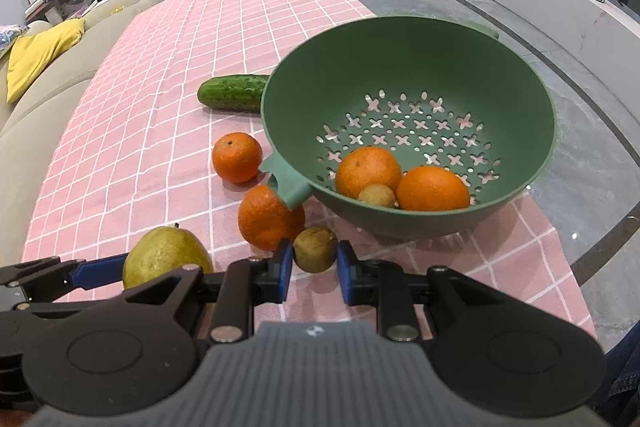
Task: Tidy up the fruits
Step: 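Carry the pear and brown fruit over the colander and release both grippers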
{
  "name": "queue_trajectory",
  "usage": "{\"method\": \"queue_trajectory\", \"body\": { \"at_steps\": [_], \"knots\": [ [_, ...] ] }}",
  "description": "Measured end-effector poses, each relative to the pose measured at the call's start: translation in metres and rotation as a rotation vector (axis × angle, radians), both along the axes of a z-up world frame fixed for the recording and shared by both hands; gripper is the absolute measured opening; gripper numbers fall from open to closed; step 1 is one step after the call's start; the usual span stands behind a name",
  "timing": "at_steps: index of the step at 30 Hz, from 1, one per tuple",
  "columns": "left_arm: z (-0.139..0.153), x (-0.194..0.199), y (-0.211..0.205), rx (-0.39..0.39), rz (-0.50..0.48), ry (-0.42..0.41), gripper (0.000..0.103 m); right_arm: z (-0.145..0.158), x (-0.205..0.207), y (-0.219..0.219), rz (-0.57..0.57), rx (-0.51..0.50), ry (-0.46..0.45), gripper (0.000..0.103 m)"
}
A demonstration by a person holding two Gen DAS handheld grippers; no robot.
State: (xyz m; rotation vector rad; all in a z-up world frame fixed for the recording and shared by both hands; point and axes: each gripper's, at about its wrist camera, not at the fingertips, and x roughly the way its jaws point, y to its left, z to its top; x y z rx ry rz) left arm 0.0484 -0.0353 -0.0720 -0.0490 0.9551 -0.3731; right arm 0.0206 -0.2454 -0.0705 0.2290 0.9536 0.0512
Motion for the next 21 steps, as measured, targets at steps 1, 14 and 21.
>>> {"method": "queue_trajectory", "body": {
  "at_steps": [1, 14, 21],
  "knots": [
    [0.001, 0.0, 0.002, -0.006, 0.004, -0.002, 0.072, 0.001, 0.0, 0.0, 0.002, 0.004, -0.001, 0.02],
    [0.047, 0.01, 0.003, -0.094, 0.019, -0.115, 0.072, 0.046, -0.008, -0.018, 0.02, 0.084, -0.075, 0.019],
    [0.066, 0.022, -0.026, -0.113, -0.026, -0.158, 0.072, 0.073, 0.001, -0.044, -0.033, 0.121, -0.122, 0.019]
  ]
}}
